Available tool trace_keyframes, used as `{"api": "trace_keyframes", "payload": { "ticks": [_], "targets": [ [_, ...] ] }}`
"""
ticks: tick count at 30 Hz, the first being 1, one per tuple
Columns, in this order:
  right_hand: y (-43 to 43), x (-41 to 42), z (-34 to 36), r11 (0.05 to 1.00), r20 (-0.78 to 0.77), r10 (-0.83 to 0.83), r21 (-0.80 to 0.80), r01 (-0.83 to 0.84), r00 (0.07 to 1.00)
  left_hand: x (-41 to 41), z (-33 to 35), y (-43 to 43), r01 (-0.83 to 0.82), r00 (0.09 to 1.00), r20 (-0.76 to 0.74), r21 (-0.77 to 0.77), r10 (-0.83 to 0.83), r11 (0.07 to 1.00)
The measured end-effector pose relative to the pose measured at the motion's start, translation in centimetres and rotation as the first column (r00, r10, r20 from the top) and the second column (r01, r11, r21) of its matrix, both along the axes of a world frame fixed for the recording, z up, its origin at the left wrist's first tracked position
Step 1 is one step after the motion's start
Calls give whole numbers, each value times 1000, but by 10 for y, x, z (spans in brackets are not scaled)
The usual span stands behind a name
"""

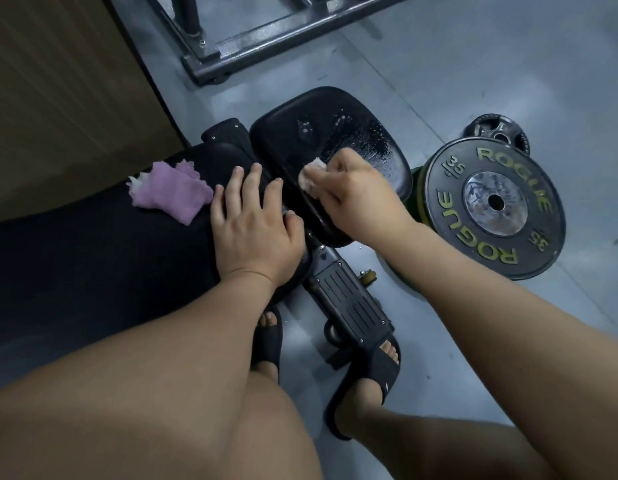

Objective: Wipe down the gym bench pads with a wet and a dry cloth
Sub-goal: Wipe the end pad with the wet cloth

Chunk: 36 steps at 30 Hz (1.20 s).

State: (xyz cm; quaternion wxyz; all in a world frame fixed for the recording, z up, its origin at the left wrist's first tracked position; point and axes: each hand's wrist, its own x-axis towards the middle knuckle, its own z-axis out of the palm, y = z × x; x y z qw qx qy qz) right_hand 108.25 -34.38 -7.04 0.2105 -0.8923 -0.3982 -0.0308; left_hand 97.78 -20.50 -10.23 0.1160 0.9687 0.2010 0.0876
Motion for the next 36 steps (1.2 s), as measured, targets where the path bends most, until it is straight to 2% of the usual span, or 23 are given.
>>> {"api": "trace_keyframes", "payload": {
  "ticks": [2, 6, 7, 8, 11, 13, 19, 23, 25, 30, 32, 34, 36],
  "targets": [
    [-5, -12, -5, 1000, 12, -21, 19, 21, 1000, 0, 0, 0, 0, 1000, 2, 4, 0, 1000],
    [-35, -34, 0, 983, -22, 184, -19, -185, 983, 1, 0, 0, -6, 1000, 14, -2, 6, 1000],
    [-38, -27, 1, 983, -16, 180, -35, -181, 984, 1, 0, 0, -7, 1000, 19, -4, 7, 1000],
    [-39, -17, 0, 992, -2, 120, -41, -120, 993, 1, 0, 0, -4, 1000, 21, -5, 4, 1000],
    [-40, 8, -4, 980, 37, -196, -25, 197, 980, 0, -1, 0, -1, 1000, 15, 4, 1, 1000],
    [-38, 0, -6, 961, 58, -277, -4, 277, 959, 1, -1, 0, -1, 1000, 15, 6, 1, 1000],
    [-45, -35, -9, 1000, 89, -20, 7, 19, 996, 1, 0, 0, -3, 1000, 15, 2, 2, 1000],
    [-54, -8, -9, 971, 85, -237, 65, 232, 968, 0, -1, -1, -3, 1000, 13, 1, 3, 1000],
    [-51, -10, -10, 965, 91, -263, 48, 259, 961, 1, -2, -1, -4, 1000, 16, 2, 4, 1000],
    [-55, -31, -18, 999, 97, -20, 33, 17, 995, 1, -2, -1, -9, 1000, 17, 9, 9, 1000],
    [-58, -10, -14, 994, 102, -108, 38, 105, 989, 1, -2, -1, -9, 1000, 13, 10, 9, 1000],
    [-55, 13, -7, 948, 67, -312, 92, 306, 948, 0, -2, 0, -9, 1000, 9, 8, 9, 1000],
    [-47, 18, -5, 899, 20, -429, 109, 424, 903, 1, -1, -1, -11, 1000, 10, 3, 11, 1000]
  ]
}}
